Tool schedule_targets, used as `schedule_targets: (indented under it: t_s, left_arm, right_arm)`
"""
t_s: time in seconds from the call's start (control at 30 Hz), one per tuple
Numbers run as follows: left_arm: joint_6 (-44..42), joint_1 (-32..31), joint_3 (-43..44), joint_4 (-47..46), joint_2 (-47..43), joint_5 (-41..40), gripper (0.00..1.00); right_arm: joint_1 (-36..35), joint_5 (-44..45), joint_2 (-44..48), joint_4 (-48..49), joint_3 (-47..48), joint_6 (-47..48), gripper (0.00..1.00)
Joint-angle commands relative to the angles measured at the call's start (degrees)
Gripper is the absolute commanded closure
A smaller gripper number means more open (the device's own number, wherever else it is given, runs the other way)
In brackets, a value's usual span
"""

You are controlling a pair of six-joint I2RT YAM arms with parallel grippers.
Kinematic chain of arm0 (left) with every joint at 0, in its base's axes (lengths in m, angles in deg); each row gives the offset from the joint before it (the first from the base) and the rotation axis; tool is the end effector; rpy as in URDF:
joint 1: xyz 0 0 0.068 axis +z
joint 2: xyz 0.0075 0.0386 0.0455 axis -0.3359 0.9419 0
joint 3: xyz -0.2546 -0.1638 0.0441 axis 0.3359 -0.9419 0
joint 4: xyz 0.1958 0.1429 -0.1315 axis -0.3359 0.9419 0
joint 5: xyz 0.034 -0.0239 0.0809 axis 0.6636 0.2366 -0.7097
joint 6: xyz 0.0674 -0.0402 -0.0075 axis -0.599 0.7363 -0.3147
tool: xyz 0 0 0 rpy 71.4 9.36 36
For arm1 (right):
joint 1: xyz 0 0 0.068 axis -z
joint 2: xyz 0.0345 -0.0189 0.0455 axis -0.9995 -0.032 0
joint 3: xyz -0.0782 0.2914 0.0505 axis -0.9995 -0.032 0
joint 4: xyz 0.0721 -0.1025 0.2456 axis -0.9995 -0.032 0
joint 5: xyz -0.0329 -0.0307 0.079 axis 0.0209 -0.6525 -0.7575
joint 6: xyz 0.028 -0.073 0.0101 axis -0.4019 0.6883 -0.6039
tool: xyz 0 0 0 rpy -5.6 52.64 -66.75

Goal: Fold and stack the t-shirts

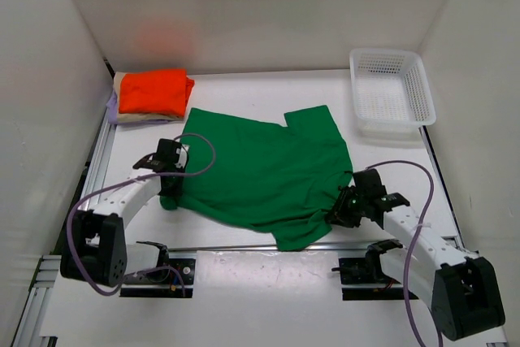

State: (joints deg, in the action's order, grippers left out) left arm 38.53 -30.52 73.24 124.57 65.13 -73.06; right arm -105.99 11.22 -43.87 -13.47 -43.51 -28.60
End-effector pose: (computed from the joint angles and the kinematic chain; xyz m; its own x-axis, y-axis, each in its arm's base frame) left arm 0.2269 -0.0322 0.1686 -0.9322 0.1792 -0.3145 0.1348 0.9782 0.1580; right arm 0.1515 0.0623 0.1384 -0.8733 0.4151 -0.2552 0.2681 0.8467 0.4596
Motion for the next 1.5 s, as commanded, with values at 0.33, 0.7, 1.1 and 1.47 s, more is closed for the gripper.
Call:
schedule_targets:
  t_s: [0.33, 0.7, 1.1, 1.47]
  left_arm:
    - [-0.01, 0.17, -4.72, -0.82, -7.27, 1.05, 0.90]
    - [-0.01, 0.17, -4.20, -0.30, -7.27, 1.06, 0.90]
    - [-0.01, 2.55, -4.72, 7.86, -14.73, -3.25, 0.90]
    - [-0.01, 3.07, -3.85, 24.56, -24.58, -0.79, 0.90]
  right_arm:
    - [-13.19, 9.77, 9.42, -17.15, 1.72, -6.67, 0.56]
    - [-16.54, 15.23, 0.37, -9.23, 3.92, -5.98, 0.54]
    - [-16.54, 18.65, 16.52, -32.92, 12.08, -17.46, 1.00]
    - [-19.62, 15.74, 14.35, -54.92, 27.98, -23.47, 1.00]
